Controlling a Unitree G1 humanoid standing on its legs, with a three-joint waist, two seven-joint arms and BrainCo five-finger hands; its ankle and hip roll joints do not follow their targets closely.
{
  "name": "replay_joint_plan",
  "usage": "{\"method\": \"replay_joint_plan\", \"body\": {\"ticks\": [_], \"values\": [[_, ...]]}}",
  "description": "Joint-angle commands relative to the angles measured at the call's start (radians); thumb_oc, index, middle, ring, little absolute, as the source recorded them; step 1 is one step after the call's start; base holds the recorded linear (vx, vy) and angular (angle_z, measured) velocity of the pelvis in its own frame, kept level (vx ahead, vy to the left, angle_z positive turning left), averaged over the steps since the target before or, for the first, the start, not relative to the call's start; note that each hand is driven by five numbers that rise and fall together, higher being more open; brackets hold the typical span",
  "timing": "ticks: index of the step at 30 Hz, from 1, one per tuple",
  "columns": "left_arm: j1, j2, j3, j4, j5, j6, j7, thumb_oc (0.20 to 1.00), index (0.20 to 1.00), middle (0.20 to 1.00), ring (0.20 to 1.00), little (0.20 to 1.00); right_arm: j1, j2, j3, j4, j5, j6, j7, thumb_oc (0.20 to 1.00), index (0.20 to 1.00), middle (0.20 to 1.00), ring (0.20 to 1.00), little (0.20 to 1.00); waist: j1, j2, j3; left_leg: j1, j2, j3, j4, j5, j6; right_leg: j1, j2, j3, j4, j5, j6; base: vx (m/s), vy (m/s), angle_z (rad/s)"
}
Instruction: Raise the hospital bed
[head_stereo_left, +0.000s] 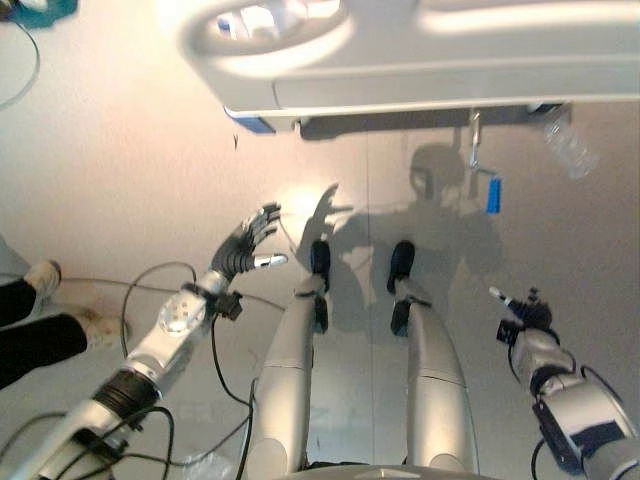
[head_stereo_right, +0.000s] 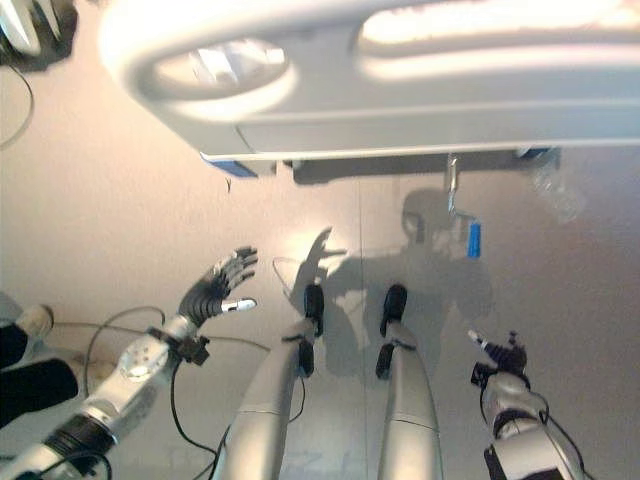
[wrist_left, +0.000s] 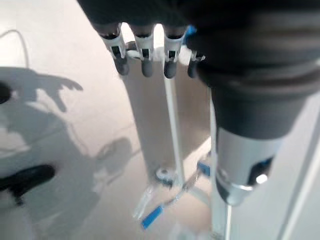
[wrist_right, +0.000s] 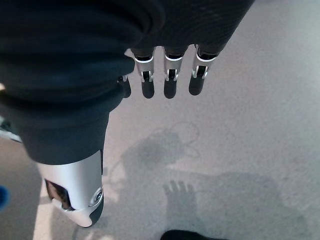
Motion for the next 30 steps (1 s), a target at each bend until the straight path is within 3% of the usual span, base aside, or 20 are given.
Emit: {"method": "replay_joint_plan", "body": {"ticks": [1,6,7,10,12,14,15,16,25,30], "values": [[0.066,-0.069,0.055,0.048,0.083,-0.023,0.032,1.0,1.0,1.0,1.0,1.0,0.12,-0.007,-0.007,-0.001,-0.093,0.019,0.023,1.0,1.0,1.0,1.0,1.0,0.008,0.002,-0.107,0.114,0.002,-0.047,-0.145,0.085,-0.056,0.126,0.022,-0.056,-0.016,0.017,0.015,0.03,-0.018,-0.04],[0.101,-0.16,0.164,0.24,0.165,-0.024,0.1,1.0,1.0,1.0,1.0,1.0,0.214,0.047,-0.04,0.009,-0.148,0.028,0.038,1.0,1.0,1.0,1.0,1.0,0.002,-0.022,-0.165,0.248,0.004,-0.053,-0.2,0.084,-0.059,0.266,0.027,-0.073,-0.083,0.017,0.024,0.11,-0.032,0.01],[0.098,-0.187,0.188,0.386,0.195,-0.006,0.108,1.0,1.0,1.0,1.0,1.0,0.245,0.063,-0.052,0.013,-0.174,0.033,0.048,1.0,1.0,1.0,1.0,1.0,-0.003,-0.034,-0.198,0.301,0.004,-0.053,-0.217,0.081,-0.06,0.322,0.031,-0.074,-0.107,0.018,0.029,0.14,-0.03,0.04],[0.097,-0.213,0.217,0.567,0.253,0.02,0.124,1.0,1.0,1.0,1.0,1.0,0.276,0.087,-0.06,0.013,-0.221,0.04,0.062,1.0,1.0,1.0,1.0,1.0,-0.01,-0.043,-0.243,0.372,0.007,-0.051,-0.254,0.08,-0.06,0.391,0.034,-0.073,-0.146,0.025,0.037,0.1,-0.003,-0.05],[0.097,-0.213,0.217,0.568,0.253,0.019,0.124,1.0,1.0,1.0,1.0,1.0,0.276,0.087,-0.06,0.013,-0.222,0.04,0.062,1.0,1.0,1.0,1.0,1.0,-0.01,-0.043,-0.245,0.369,0.007,-0.052,-0.256,0.083,-0.06,0.39,0.034,-0.074,-0.149,0.029,0.037,0.05,0.015,-0.04],[0.099,-0.224,0.207,0.757,0.414,0.053,0.153,1.0,1.0,1.0,1.0,1.0,0.311,0.108,-0.039,0.007,-0.315,0.053,0.082,1.0,1.0,1.0,1.0,1.0,-0.019,-0.055,-0.322,0.459,0.013,-0.036,-0.316,0.085,-0.065,0.477,0.037,-0.062,-0.226,0.051,0.058,0.14,0.04,0.0],[0.099,-0.224,0.207,0.757,0.414,0.052,0.154,1.0,1.0,1.0,1.0,1.0,0.312,0.108,-0.039,0.007,-0.316,0.053,0.082,1.0,1.0,1.0,1.0,1.0,-0.018,-0.055,-0.321,0.463,0.013,-0.036,-0.318,0.086,-0.065,0.48,0.037,-0.062,-0.228,0.051,0.058,0.13,0.036,-0.16],[0.12,-0.235,0.217,0.819,0.458,0.078,0.151,1.0,1.0,1.0,1.0,1.0,0.333,0.12,-0.028,0.0,-0.359,0.064,0.091,1.0,1.0,1.0,1.0,1.0,-0.019,-0.061,-0.358,0.508,0.013,-0.03,-0.351,0.091,-0.067,0.521,0.041,-0.059,-0.259,0.063,0.067,0.06,0.016,-0.18],[0.197,-0.28,0.329,0.899,0.479,0.103,0.15,1.0,1.0,1.0,1.0,1.0,0.438,0.182,-0.02,-0.001,-0.414,0.081,0.133,1.0,1.0,1.0,1.0,1.0,-0.008,-0.078,-0.476,0.646,0.018,-0.009,-0.431,0.084,-0.076,0.666,0.044,-0.063,-0.358,0.078,0.091,0.09,0.025,-0.07],[0.201,-0.292,0.34,0.899,0.485,0.104,0.156,1.0,1.0,1.0,1.0,1.0,0.443,0.198,-0.015,0.006,-0.415,0.085,0.136,1.0,1.0,1.0,1.0,1.0,-0.005,-0.077,-0.498,0.672,0.016,-0.009,-0.431,0.077,-0.075,0.695,0.043,-0.065,-0.364,0.072,0.092,0.02,0.012,-0.01]]}}
